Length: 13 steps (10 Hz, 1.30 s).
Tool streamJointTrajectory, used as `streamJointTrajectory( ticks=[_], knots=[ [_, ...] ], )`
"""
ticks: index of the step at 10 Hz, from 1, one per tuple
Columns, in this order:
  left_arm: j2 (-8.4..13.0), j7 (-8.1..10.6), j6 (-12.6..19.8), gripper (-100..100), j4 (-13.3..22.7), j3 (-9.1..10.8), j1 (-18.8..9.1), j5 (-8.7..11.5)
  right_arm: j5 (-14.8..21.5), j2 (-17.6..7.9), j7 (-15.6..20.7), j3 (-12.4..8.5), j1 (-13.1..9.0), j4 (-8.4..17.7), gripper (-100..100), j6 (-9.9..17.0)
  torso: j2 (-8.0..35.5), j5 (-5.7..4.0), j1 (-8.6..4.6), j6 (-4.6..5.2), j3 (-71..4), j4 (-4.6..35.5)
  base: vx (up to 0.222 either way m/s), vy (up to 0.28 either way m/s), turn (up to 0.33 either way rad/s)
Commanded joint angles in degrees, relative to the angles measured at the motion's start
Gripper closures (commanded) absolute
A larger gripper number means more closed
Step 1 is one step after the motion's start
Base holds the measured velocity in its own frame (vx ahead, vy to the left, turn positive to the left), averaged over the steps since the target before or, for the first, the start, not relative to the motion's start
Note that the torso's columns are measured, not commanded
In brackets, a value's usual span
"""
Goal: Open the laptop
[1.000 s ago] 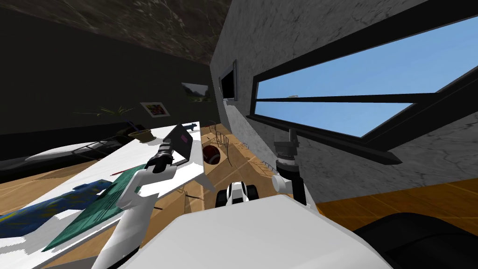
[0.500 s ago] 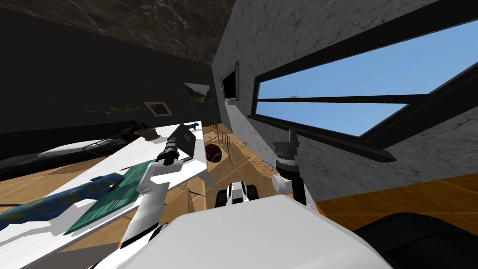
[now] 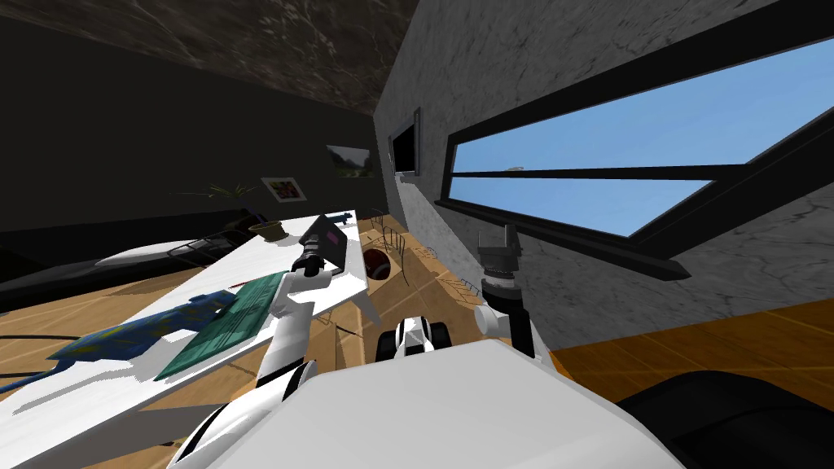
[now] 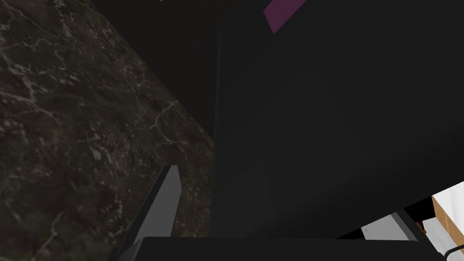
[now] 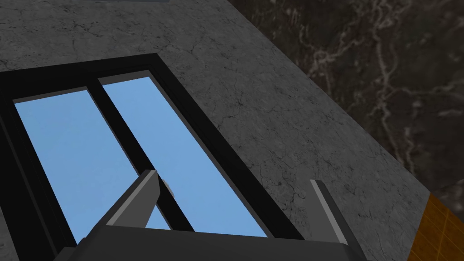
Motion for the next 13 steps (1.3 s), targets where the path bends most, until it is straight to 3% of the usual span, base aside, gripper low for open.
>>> streamJointTrajectory(
  ticks=[1, 2, 4, 6, 7, 9, 13],
  knots=[
    [-1.0, -0.43, -0.8, -100, 4.8, 0.25, -4.7, -1.5, 0.0, 0.0, 0.0, 0.0, 0.0, 0.0, 0, 0.0, 0.1, 0.01, -0.01, 0.03, 0.0, 0.0, -0.019, -0.003, -0.011],
    [-3.7, -1.26, -2.1, -100, 6.7, 0.65, -6.6, -4.4, 0.0, 0.0, 0.0, 0.0, 0.0, 0.0, 0, 0.0, -0.1, -0.06, -0.19, 0.13, 0.0, 0.0, -0.036, 0.0, 0.016],
    [-3.7, -1.26, -2.1, -100, 9.1, 0.65, -9.8, -4.8, 0.0, 0.0, 0.0, 0.0, 0.0, 0.0, 0, 0.0, 0.0, -0.08, -0.27, 0.15, 0.0, 0.0, -0.028, 0.0, 0.007],
    [-3.7, -1.26, -2.1, -100, 10.8, 0.65, -10.5, -4.8, 0.0, 0.0, 0.0, 0.0, 0.0, 0.0, 0, 0.0, -0.1, -0.05, -0.12, 0.09, 0.0, 0.0, -0.004, 0.0, -0.01],
    [-6.4, -2.09, -3.4, -100, 12.9, 1.06, -13.0, -7.5, 0.0, 0.0, 0.0, 0.0, 0.0, 0.0, 0, 0.0, 0.0, -0.01, -0.05, 0.03, 0.0, 0.0, -0.017, 0.0, 0.01],
    [-6.4, -2.09, -3.4, -100, 16.4, 1.06, -16.3, -8.1, 0.0, 0.0, 0.0, 0.0, 0.0, 0.0, 0, 0.0, -0.1, 0.01, -0.06, 0.16, -0.1, 0.0, -0.019, 0.0, 0.007],
    [-6.4, -2.09, -3.4, -100, 16.4, 1.06, -16.3, -8.1, 0.0, 0.0, 0.0, 0.0, 0.0, 0.0, 0, 0.0, 0.0, -0.01, -0.05, 0.01, 0.0, 0.0, -0.012, 0.0, -0.005]
  ],
)
